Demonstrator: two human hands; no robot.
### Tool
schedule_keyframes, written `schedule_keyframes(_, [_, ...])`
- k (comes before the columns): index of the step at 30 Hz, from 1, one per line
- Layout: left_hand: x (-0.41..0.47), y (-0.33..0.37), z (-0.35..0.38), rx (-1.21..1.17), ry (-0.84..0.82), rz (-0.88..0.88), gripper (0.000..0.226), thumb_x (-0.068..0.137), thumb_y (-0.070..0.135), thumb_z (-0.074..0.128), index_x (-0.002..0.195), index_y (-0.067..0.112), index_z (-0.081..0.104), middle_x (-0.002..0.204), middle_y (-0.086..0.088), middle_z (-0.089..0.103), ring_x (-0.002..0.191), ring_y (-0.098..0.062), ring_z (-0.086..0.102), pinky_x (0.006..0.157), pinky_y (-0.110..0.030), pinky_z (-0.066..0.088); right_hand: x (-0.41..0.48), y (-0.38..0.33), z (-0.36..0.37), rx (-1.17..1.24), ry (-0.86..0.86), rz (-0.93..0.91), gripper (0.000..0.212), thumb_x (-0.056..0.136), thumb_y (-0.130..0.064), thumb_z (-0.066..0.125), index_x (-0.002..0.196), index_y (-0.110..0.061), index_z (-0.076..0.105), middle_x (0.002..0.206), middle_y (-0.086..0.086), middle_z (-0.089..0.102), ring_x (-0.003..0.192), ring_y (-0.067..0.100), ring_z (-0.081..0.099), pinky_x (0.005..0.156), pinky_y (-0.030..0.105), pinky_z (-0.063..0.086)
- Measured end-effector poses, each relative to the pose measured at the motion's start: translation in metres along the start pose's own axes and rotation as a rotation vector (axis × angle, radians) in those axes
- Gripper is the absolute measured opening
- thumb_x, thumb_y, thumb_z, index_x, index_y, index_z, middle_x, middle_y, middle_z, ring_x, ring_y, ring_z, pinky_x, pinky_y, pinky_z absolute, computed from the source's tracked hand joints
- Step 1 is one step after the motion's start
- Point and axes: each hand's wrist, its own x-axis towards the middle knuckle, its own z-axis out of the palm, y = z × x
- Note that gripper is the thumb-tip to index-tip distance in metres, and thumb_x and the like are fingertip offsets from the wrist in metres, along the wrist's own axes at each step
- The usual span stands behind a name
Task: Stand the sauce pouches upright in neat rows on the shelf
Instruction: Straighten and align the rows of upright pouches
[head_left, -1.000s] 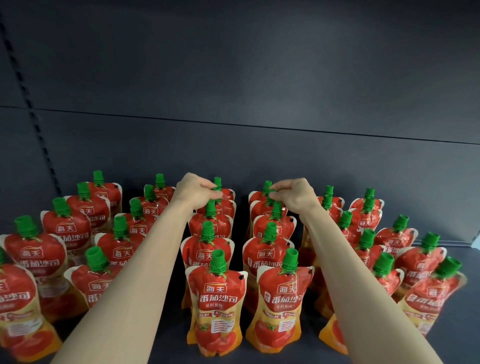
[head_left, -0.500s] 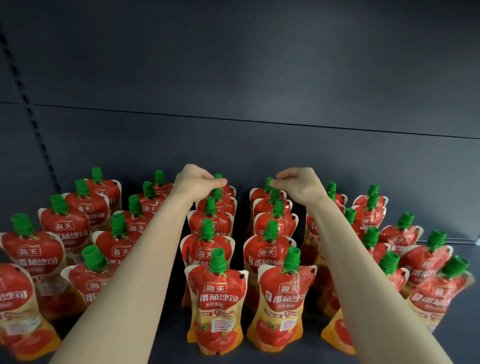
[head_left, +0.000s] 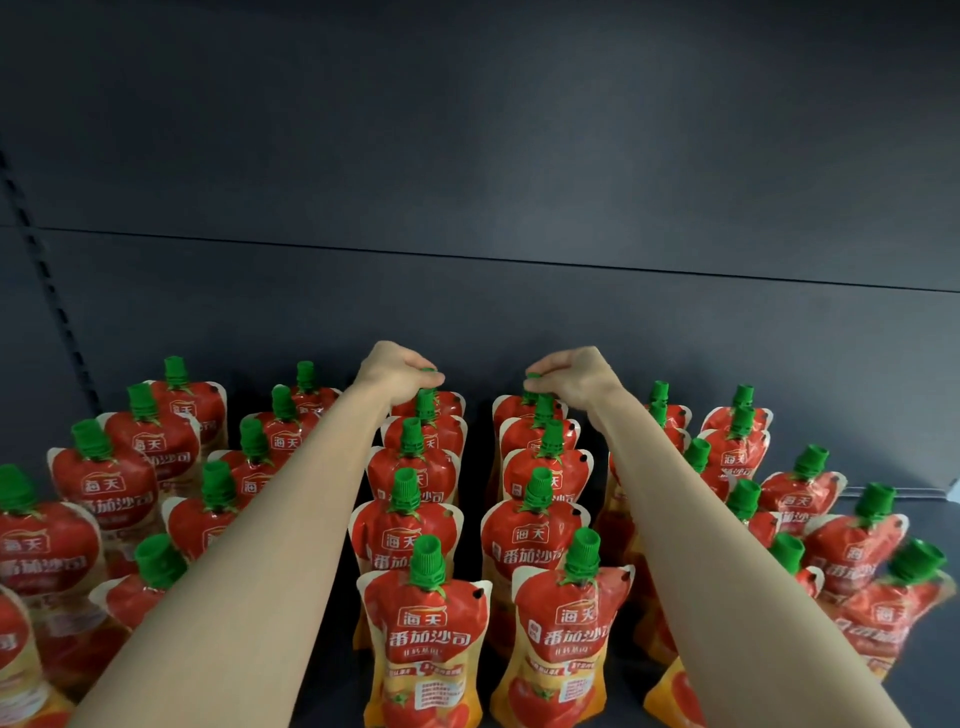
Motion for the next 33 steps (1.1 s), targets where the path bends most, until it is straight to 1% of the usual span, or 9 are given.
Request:
schedule_keyframes(4, [0.0, -0.002, 0.0, -0.02, -0.014, 0.003, 0.027, 0.081, 0.017, 0.072, 0.106, 0.008, 0.071, 0.111, -0.011, 0.067, 0.106, -0.025, 0.061, 0.094, -0.034, 0.048, -0.002, 0.0, -0.001, -0.009, 0.03, -0.008, 0.019, 0.078, -0.011, 0.074, 0.097, -0.012, 0.073, 0.091, 0.004, 0.065, 0.072, 0.011, 0.058, 0.077, 0.024, 0.047])
schedule_keyframes(8, [0.0, 0.0, -0.002, -0.008, -0.032, 0.005, 0.026, 0.081, 0.015, 0.071, 0.106, 0.008, 0.07, 0.109, -0.012, 0.068, 0.104, -0.025, 0.062, 0.092, -0.034, 0.049, -0.002, 0.0, 0.001, -0.015, 0.048, -0.016, 0.019, 0.079, -0.01, 0.073, 0.097, -0.012, 0.073, 0.09, 0.004, 0.064, 0.061, 0.008, 0.051, 0.064, 0.02, 0.045])
schedule_keyframes(12, [-0.001, 0.001, -0.003, -0.008, -0.051, 0.002, 0.025, 0.082, 0.015, 0.071, 0.105, 0.008, 0.07, 0.107, -0.012, 0.068, 0.101, -0.025, 0.063, 0.088, -0.033, 0.05, -0.001, 0.0, 0.001, -0.027, 0.062, -0.02, 0.019, 0.079, -0.011, 0.073, 0.098, -0.013, 0.073, 0.088, 0.004, 0.063, 0.058, 0.005, 0.05, 0.065, 0.021, 0.044])
schedule_keyframes(16, [0.0, 0.0, -0.004, -0.004, -0.062, 0.012, 0.022, 0.082, 0.015, 0.071, 0.103, 0.008, 0.071, 0.106, -0.013, 0.069, 0.101, -0.026, 0.064, 0.088, -0.033, 0.051, -0.001, 0.001, -0.002, -0.06, 0.075, -0.028, 0.019, 0.079, -0.011, 0.073, 0.098, -0.012, 0.073, 0.081, 0.004, 0.061, 0.034, 0.0, 0.05, 0.052, 0.016, 0.041])
schedule_keyframes(20, [0.001, -0.001, -0.004, 0.003, -0.066, 0.004, 0.022, 0.082, 0.017, 0.071, 0.103, 0.009, 0.071, 0.106, -0.011, 0.069, 0.1, -0.025, 0.064, 0.091, -0.036, 0.051, -0.003, 0.002, -0.002, -0.051, 0.071, -0.03, 0.018, 0.08, -0.011, 0.072, 0.098, -0.012, 0.072, 0.088, 0.005, 0.063, 0.052, 0.008, 0.049, 0.052, 0.016, 0.042])
schedule_keyframes(24, [0.002, -0.002, -0.002, -0.004, -0.056, 0.003, 0.029, 0.082, 0.019, 0.071, 0.108, 0.007, 0.069, 0.111, -0.012, 0.067, 0.104, -0.026, 0.062, 0.096, -0.038, 0.048, -0.003, 0.003, -0.002, -0.037, 0.069, -0.021, 0.019, 0.08, -0.013, 0.072, 0.099, -0.012, 0.072, 0.092, 0.005, 0.064, 0.057, 0.008, 0.049, 0.054, 0.017, 0.042])
schedule_keyframes(26, [0.002, -0.002, -0.001, -0.02, -0.043, 0.0, 0.034, 0.082, 0.021, 0.071, 0.113, 0.007, 0.066, 0.114, -0.011, 0.065, 0.107, -0.025, 0.06, 0.094, -0.034, 0.047, -0.004, 0.002, -0.002, -0.017, 0.071, -0.031, 0.026, 0.08, -0.014, 0.071, 0.105, -0.011, 0.069, 0.096, 0.006, 0.064, 0.063, 0.01, 0.053, 0.062, 0.02, 0.046])
schedule_keyframes(29, [0.0, -0.004, -0.002, -0.058, 0.006, 0.005, 0.039, 0.084, 0.027, 0.068, 0.117, 0.007, 0.064, 0.118, -0.009, 0.063, 0.111, -0.024, 0.058, 0.096, -0.034, 0.045, -0.01, -0.003, -0.004, 0.049, 0.104, -0.052, 0.031, 0.081, -0.017, 0.07, 0.111, -0.011, 0.066, 0.109, 0.009, 0.065, 0.093, 0.019, 0.06, 0.086, 0.028, 0.049])
schedule_keyframes(33, [-0.011, 0.002, -0.011, -0.124, 0.105, 0.024, 0.034, 0.086, 0.027, 0.066, 0.114, 0.009, 0.065, 0.118, -0.008, 0.063, 0.113, -0.023, 0.056, 0.095, -0.032, 0.043, -0.028, -0.013, -0.008, 0.092, 0.163, -0.119, 0.025, 0.085, -0.018, 0.066, 0.108, -0.009, 0.068, 0.11, 0.006, 0.067, 0.104, 0.018, 0.058, 0.086, 0.024, 0.044])
